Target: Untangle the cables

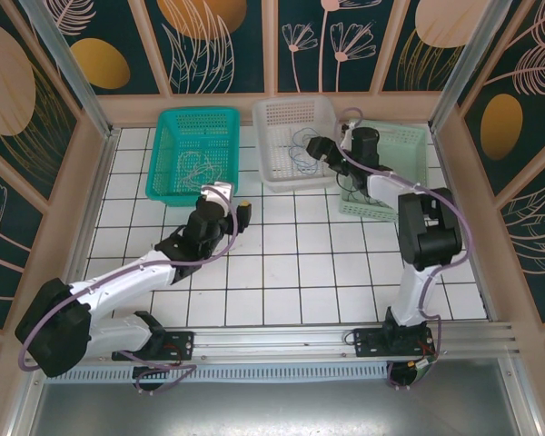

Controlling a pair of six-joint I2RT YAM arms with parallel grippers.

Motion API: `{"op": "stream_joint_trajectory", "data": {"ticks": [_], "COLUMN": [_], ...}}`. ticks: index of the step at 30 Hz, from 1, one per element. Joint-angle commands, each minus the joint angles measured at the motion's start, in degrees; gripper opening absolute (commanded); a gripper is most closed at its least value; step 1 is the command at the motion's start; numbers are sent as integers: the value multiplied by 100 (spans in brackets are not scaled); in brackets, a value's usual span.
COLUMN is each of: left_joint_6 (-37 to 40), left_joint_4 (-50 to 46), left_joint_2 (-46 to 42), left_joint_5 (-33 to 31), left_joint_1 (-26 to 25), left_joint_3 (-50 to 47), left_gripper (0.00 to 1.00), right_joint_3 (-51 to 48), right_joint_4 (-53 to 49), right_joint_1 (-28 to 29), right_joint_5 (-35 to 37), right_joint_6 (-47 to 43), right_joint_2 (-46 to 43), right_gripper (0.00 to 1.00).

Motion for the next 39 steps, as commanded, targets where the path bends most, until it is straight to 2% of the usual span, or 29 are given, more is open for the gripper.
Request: {"op": "stream_joint_trajectory", "data": {"ticks": [1, 5, 8, 10, 14, 16, 20, 23, 26, 30, 31, 32, 35, 37, 39], "left_joint_6": [-163, -234, -341, -364, -218, -91, 76, 157, 226, 124, 137, 215, 831, 1269, 1342], "left_joint_4": [357, 421, 468, 504, 627, 685, 650, 661, 705, 604, 628, 735, 1615, 2371, 2859], "left_joint_2": [-119, -170, -343, -538, -882, -981, -1041, -1105, -1203, -1237, -1292, -1384, -1836, -2172, -2355], "left_joint_5": [-124, -379, -903, -1228, -1599, -1698, -1927, -2149, -2169, -2307, -2377, -2476, -2768, -2365, -1824], "left_joint_1": [5, 6, 2, 6, 11, 17, 32, 70, 204, 749, 888, 980, 1232, 1645, 2127], "left_joint_3": [-151, -245, -415, -571, -861, -952, -999, -1064, -1201, -1371, -1452, -1575, -2173, -2688, -3065], "left_gripper": [81, 90, 97, 98, 99, 99, 99, 99, 99, 99, 99, 99, 99, 99, 99], "right_joint_3": [-542, -1395, -2314, -3020, -4160, -4720, -5438, -5721, -5595, -5717, -5704, -5586, -5542, -5535, -5500], "right_joint_4": [371, 292, 536, 735, 1294, 1959, 3316, 4380, 4786, 5870, 5996, 5533, 5520, 5513, 5435], "right_joint_1": [19, 19, -48, -78, -258, -558, -1042, -1152, -1182, -1189, -1188, -1196, -1247, -1250, -1306], "right_joint_5": [121, 734, 1488, 2005, 3262, 3469, 3284, 3331, 3313, 3328, 3336, 3196, 2931, 2895, 2768], "right_joint_6": [-544, -1041, -1299, -1681, -2584, -2885, -2943, -2902, -3026, -3035, -3086, -3071, -3117, -3113, -3096], "right_joint_2": [-923, -1952, -3003, -3712, -4414, -4384, -3919, -3405, -2816, -1885, -1744, -1855, -1847, -1848, -1839], "right_gripper": [87, 87, 84, 82, 91, 94, 95, 95, 93, 91, 91, 91, 92, 93, 94]}}
